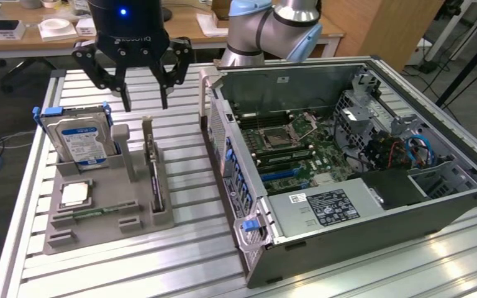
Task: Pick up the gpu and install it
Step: 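Pick up the gpu and move the gpu toward the slot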
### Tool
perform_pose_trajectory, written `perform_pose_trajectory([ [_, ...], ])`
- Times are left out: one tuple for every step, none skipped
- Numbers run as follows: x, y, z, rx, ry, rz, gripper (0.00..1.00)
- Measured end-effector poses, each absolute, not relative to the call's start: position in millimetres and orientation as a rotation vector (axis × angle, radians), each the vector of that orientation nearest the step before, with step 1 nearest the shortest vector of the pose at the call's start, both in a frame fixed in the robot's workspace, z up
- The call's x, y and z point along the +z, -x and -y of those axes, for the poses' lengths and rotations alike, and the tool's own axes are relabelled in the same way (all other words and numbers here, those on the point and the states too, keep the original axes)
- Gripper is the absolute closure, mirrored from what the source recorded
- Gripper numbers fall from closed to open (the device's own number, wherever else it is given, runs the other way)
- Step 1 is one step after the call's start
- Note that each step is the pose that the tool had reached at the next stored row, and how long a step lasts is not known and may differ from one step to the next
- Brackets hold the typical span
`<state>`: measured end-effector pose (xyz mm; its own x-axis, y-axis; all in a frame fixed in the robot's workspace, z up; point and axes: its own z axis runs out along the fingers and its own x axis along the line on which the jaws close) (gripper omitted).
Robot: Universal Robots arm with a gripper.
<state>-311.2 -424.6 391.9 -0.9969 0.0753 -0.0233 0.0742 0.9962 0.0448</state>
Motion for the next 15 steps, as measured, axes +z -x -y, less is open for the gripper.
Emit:
perform_pose_trajectory([
  [391.9, 311.2, 424.6, 0.069, -0.117, -3.114, 0.41],
  [391.9, 311.2, 424.6, 0.069, -0.117, -3.114, 0.41],
  [391.9, 311.2, 424.6, 0.069, -0.117, -3.114, 0.41],
  [391.9, 311.2, 424.6, 0.069, -0.117, -3.114, 0.41],
  [391.9, 311.2, 424.6, 0.069, -0.117, -3.114, 0.41],
  [391.9, 311.2, 424.6, 0.069, -0.117, -3.114, 0.41],
  [391.7, 311.2, 424.6, 0.069, -0.117, -3.114, 0.41],
  [391.3, 311.3, 424.6, 0.069, -0.117, -3.114, 0.41],
  [391.2, 311.3, 424.6, 0.069, -0.117, -3.114, 0.41],
  [391.0, 311.3, 424.7, 0.069, -0.117, -3.114, 0.41],
  [390.8, 311.3, 424.9, 0.069, -0.117, -3.114, 0.41],
  [390.5, 311.2, 425.1, 0.069, -0.117, -3.114, 0.41],
  [390.2, 311.2, 425.2, 0.069, -0.117, -3.114, 0.41],
  [389.9, 311.3, 425.3, 0.069, -0.117, -3.114, 0.41],
  [389.6, 311.3, 425.5, 0.069, -0.117, -3.114, 0.41],
])
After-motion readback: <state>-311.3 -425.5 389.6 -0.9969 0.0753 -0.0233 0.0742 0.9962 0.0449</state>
